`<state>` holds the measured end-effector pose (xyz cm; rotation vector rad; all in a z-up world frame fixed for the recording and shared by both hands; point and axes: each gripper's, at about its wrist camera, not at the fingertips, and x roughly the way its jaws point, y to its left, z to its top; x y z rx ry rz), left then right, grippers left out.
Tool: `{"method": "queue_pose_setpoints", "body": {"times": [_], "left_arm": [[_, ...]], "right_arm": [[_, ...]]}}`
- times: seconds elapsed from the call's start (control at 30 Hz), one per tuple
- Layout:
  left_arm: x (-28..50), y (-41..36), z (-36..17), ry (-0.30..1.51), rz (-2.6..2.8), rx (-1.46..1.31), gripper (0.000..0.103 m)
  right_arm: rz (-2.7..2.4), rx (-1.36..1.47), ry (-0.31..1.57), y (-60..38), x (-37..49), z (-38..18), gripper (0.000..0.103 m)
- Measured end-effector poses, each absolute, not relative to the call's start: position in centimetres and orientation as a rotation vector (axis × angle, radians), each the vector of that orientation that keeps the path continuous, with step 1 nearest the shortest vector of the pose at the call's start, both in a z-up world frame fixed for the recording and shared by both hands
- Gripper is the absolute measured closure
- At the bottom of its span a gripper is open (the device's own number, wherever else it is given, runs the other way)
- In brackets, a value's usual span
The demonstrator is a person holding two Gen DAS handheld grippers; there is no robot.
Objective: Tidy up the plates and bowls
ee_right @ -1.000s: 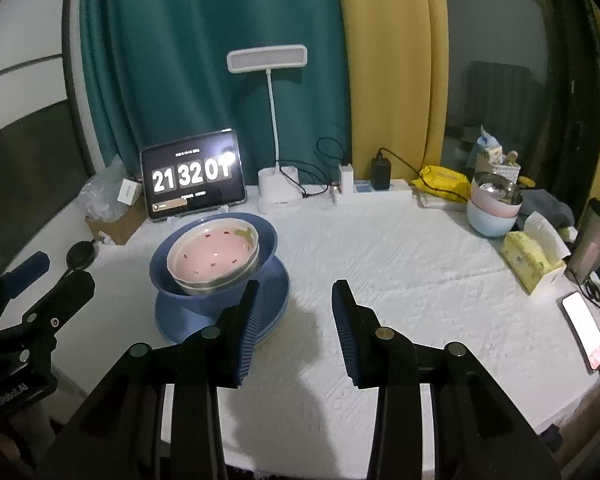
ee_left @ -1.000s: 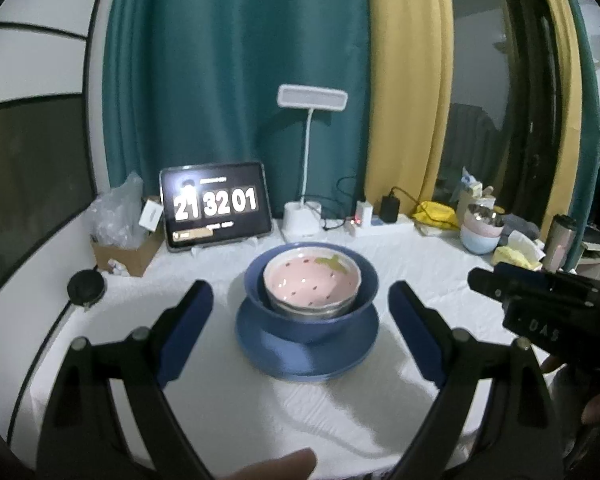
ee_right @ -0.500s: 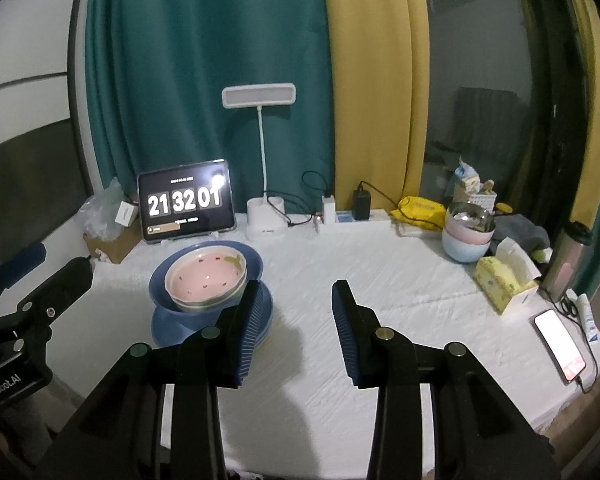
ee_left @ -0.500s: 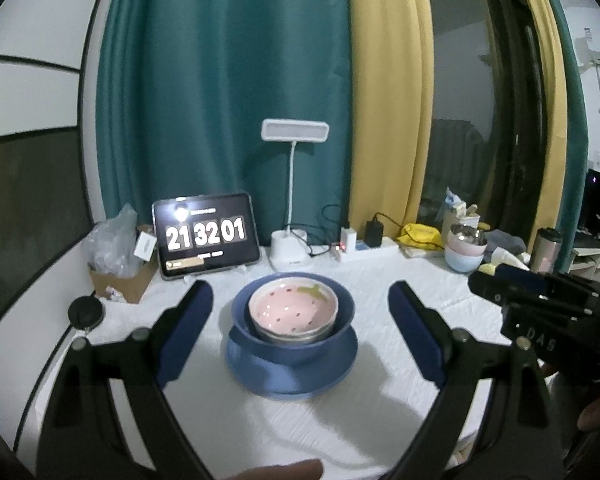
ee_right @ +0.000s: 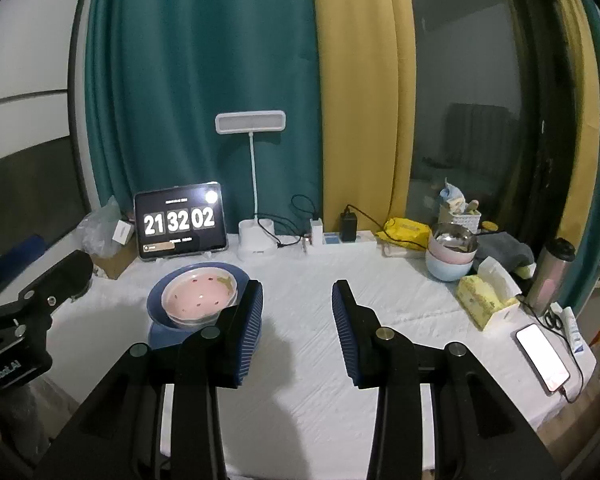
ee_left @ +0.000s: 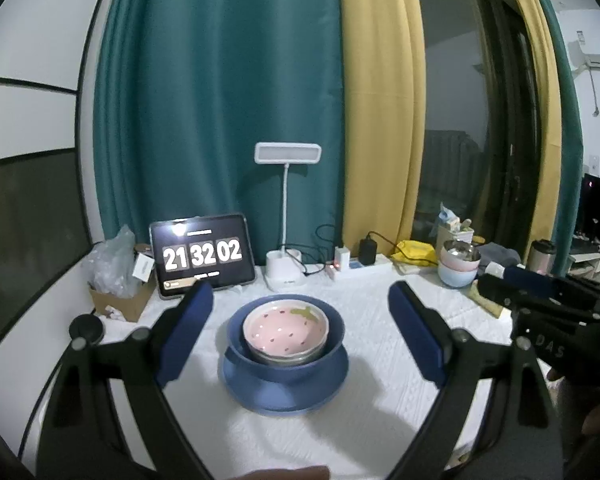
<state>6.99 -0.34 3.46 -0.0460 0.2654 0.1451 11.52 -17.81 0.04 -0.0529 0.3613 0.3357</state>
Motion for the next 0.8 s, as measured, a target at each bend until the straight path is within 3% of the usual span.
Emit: {"method": "queue_pose_setpoints", "body": {"times": [0.8], "left_arm": [[7.74,-0.41,3.86,0.283,0.162,-0.043,0.013]], "right_arm": [[0.331,-0.037,0.367,-18.31,11.79,0.06,0.064]]}}
